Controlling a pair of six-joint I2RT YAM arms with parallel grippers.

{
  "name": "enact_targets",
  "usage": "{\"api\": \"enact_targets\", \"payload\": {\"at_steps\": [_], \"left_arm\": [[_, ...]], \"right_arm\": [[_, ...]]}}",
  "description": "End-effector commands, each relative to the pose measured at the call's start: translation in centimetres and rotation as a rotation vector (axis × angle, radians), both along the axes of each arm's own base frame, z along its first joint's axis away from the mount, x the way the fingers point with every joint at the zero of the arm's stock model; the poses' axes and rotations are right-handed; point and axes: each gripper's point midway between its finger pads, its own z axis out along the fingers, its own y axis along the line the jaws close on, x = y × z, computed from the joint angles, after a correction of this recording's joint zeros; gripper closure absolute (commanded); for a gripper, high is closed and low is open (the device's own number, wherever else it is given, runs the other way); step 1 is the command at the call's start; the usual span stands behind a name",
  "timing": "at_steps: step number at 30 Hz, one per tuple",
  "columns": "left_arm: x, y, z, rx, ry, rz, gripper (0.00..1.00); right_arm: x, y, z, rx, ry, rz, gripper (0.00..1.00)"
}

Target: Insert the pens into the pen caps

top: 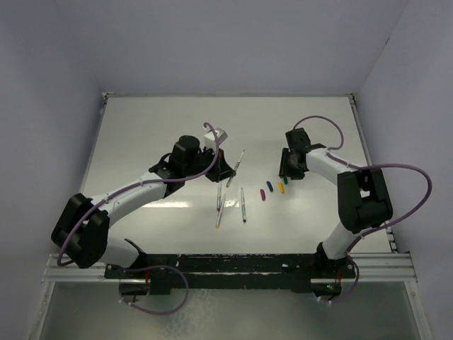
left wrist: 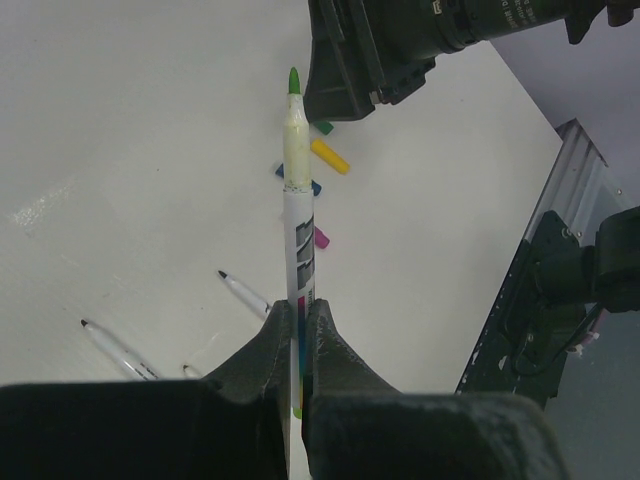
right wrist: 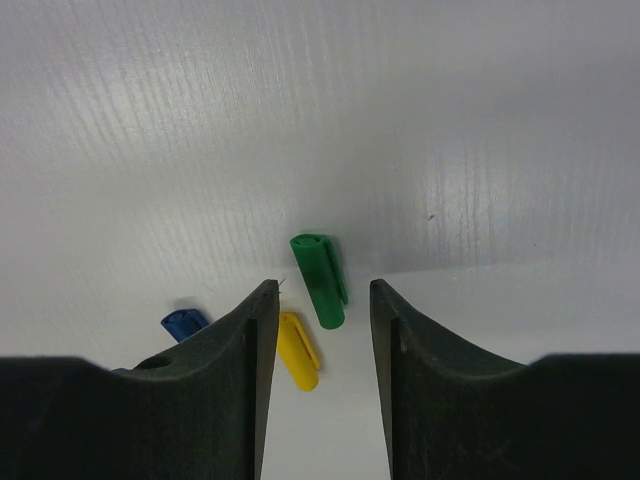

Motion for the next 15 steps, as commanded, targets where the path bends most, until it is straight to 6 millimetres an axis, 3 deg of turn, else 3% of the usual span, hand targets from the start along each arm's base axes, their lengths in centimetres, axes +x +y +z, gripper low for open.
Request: {"api": "enact_targets", "payload": {"at_steps": [1, 9, 15], "left_arm": [[0.1, -0.3, 2.0, -0.061, -0.045, -0.018, 1.00], [0.3, 0.0, 1.8, -0.053, -0.036, -0.010, 1.00], [1.0, 0.8, 1.7, -0.037, -0.040, 0.012, 1.00]], "right_arm": [[1.5, 0.5, 0.9, 0.002, -0.031, 0.017, 0.57], [1.8, 0.1, 0.3, -0.028, -0.010, 0.009, 0.57], [0.8, 0.0, -0.4, -0.029, 0.034, -0.004, 0.59]]}}
